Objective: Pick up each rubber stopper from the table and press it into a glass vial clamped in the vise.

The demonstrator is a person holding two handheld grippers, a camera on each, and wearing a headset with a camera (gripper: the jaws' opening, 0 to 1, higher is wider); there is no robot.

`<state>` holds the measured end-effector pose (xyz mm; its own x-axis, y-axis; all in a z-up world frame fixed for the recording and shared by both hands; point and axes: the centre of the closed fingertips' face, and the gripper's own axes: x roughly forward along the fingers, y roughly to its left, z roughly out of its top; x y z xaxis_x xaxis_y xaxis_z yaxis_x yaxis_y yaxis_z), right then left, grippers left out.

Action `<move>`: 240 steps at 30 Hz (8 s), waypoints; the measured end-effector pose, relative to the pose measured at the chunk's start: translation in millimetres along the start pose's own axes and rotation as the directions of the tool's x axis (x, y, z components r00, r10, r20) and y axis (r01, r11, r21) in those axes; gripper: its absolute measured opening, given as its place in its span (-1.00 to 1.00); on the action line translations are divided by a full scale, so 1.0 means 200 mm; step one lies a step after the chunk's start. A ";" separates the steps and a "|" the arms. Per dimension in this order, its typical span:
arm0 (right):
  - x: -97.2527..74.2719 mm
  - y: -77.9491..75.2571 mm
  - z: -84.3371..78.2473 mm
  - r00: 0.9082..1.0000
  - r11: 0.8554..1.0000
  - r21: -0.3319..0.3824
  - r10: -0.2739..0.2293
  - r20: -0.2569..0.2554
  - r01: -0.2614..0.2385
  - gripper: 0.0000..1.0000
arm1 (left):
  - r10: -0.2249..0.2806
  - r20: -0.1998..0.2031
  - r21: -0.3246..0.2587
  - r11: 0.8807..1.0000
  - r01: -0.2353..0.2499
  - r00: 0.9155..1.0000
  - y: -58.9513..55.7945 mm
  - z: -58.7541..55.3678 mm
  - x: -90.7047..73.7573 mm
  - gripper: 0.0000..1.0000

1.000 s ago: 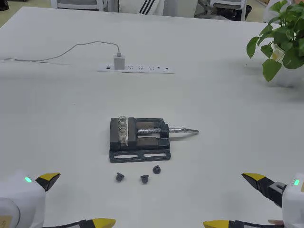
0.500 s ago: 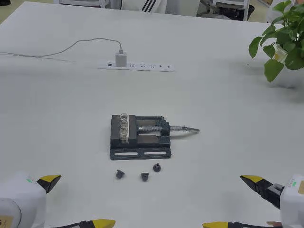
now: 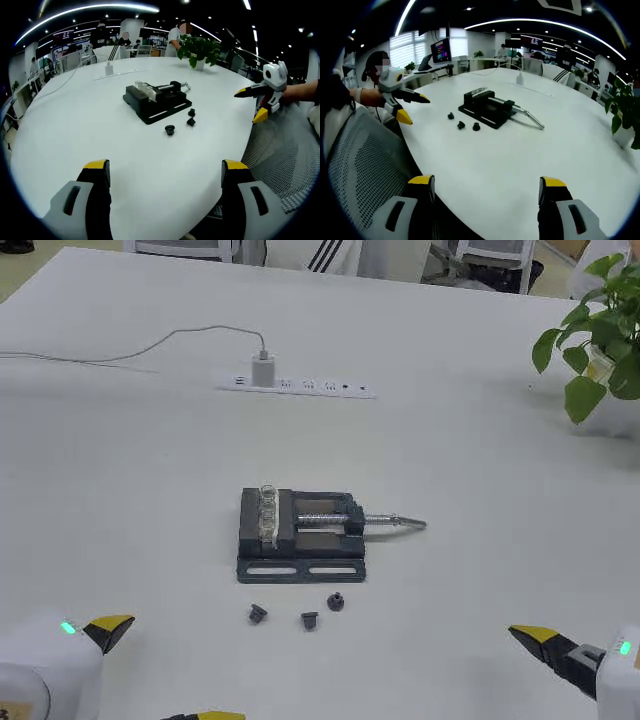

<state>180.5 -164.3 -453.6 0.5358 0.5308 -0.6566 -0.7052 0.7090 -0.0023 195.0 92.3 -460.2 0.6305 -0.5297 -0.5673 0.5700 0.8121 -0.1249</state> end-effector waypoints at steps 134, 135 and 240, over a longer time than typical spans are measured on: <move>0.58 0.29 0.52 0.908 0.708 -0.570 0.341 -0.242 -0.418 -1.00 | -0.063 0.017 -0.061 0.996 0.064 0.998 -0.07 0.08 0.06 0.49; 0.57 0.29 0.55 0.913 0.708 -0.578 0.341 -0.225 -0.406 -1.00 | -0.067 0.023 -0.069 0.995 0.068 0.998 -0.07 0.09 0.06 0.45; 0.26 0.50 0.60 0.809 0.749 -0.315 0.569 -0.145 -0.583 -0.64 | -0.453 -0.103 0.415 0.789 0.453 0.885 -0.46 0.35 0.15 -0.92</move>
<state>193.3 -9.4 -398.3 -0.0352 0.7659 -0.6420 -0.9867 0.0753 0.1439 197.9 -15.9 -408.4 0.2452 -0.8120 -0.5297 0.9540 0.2993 -0.0171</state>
